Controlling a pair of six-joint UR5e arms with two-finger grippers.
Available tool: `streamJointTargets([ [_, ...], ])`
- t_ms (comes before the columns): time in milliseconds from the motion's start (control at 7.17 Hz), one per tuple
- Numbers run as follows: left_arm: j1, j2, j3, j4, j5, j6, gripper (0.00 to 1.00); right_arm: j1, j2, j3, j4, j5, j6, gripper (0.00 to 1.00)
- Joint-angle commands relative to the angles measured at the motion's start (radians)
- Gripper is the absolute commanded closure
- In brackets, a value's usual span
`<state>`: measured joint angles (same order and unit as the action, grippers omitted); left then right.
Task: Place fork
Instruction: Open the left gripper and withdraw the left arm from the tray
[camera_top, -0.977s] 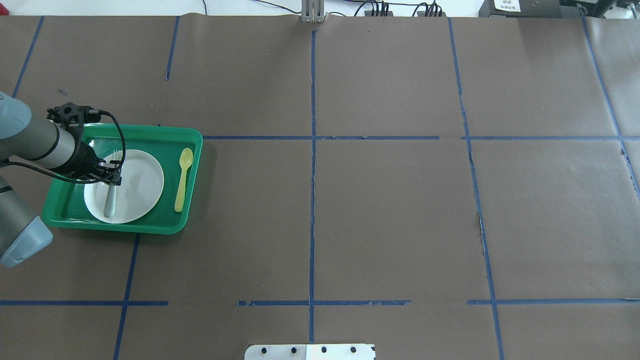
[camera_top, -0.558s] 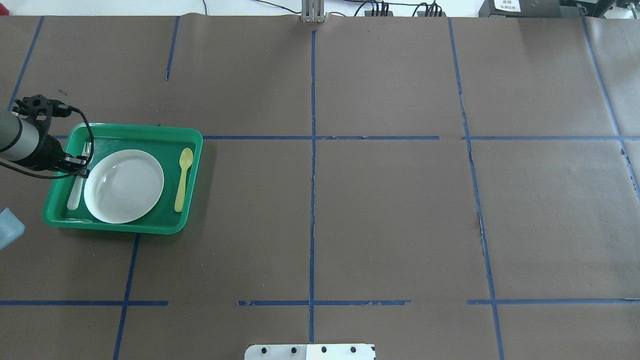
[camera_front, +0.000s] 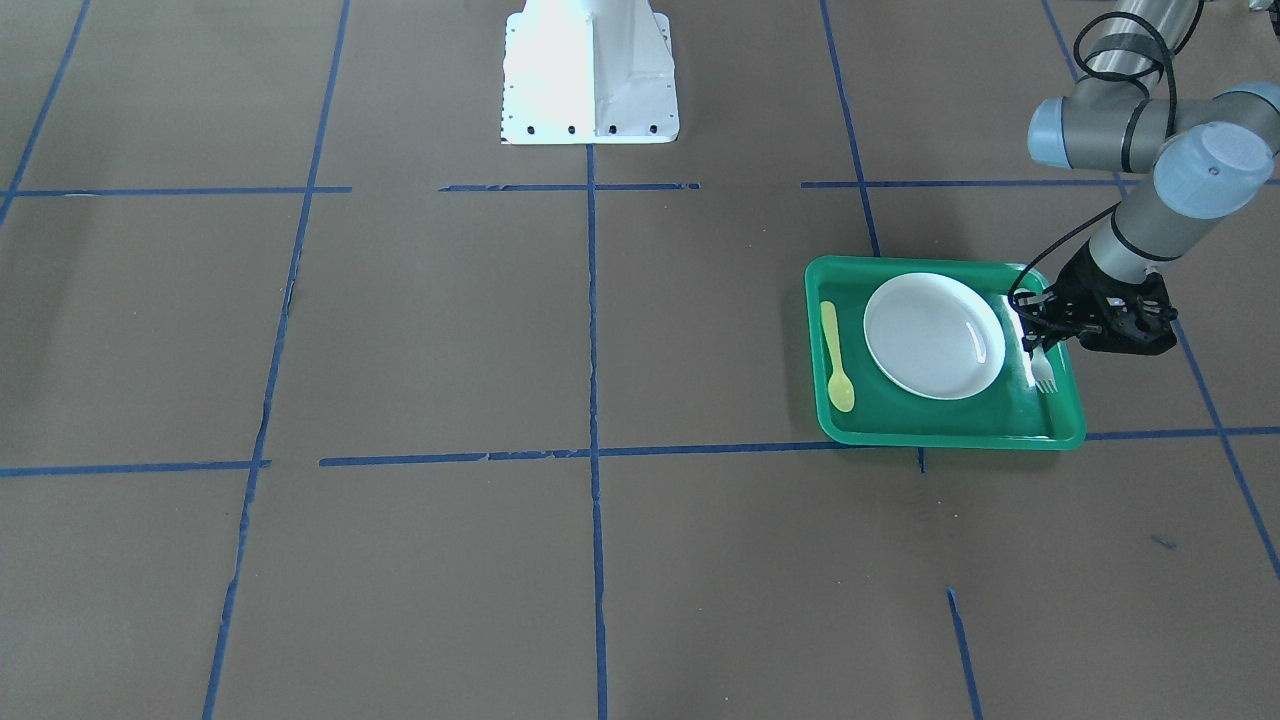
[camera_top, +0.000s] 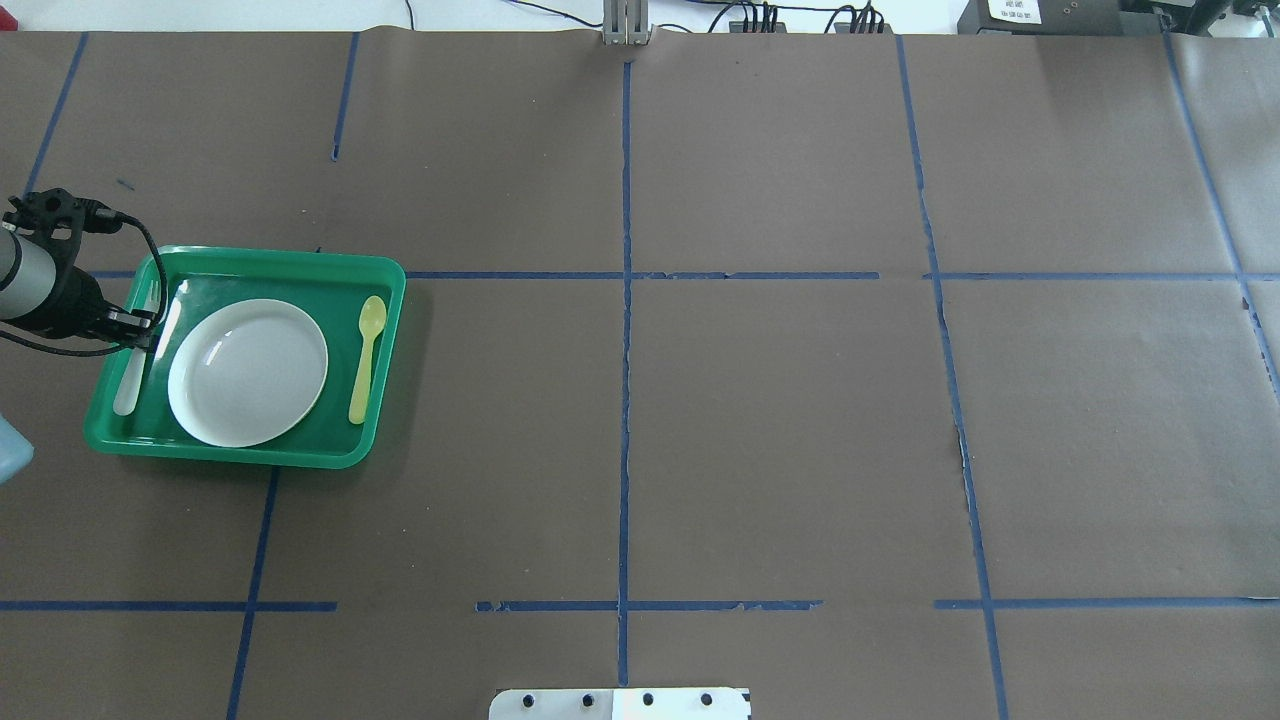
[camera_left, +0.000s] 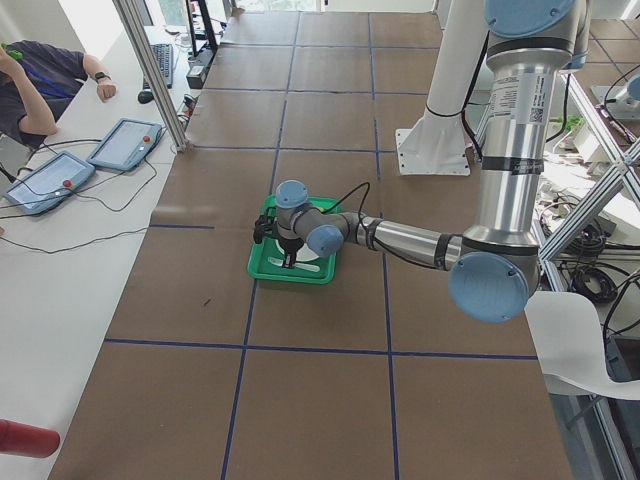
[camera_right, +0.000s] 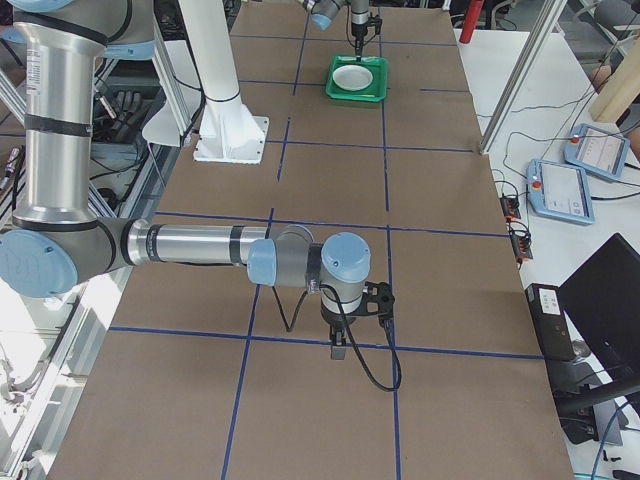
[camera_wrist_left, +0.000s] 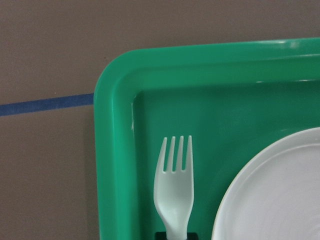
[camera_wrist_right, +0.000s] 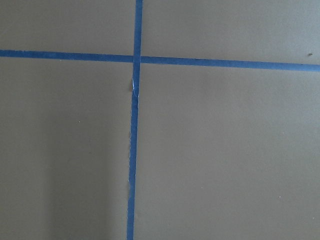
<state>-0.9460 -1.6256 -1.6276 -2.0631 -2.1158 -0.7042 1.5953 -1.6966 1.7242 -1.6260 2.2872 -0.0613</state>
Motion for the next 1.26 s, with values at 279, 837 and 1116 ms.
streamJointTargets([
  [279, -0.035, 0.000, -0.018, -0.002, -0.012, 0.000, 0.00, 0.000, 0.000, 0.000, 0.000, 0.000, 0.000, 0.00],
  [837, -0.276, -0.019, -0.092, 0.157, -0.104, 0.394, 0.00, 0.000, 0.000, 0.000, 0.000, 0.000, 0.000, 0.00],
  [1116, -0.393, -0.008, -0.103, 0.251, -0.104, 0.646, 0.00, 0.000, 0.000, 0.000, 0.000, 0.000, 0.000, 0.00],
])
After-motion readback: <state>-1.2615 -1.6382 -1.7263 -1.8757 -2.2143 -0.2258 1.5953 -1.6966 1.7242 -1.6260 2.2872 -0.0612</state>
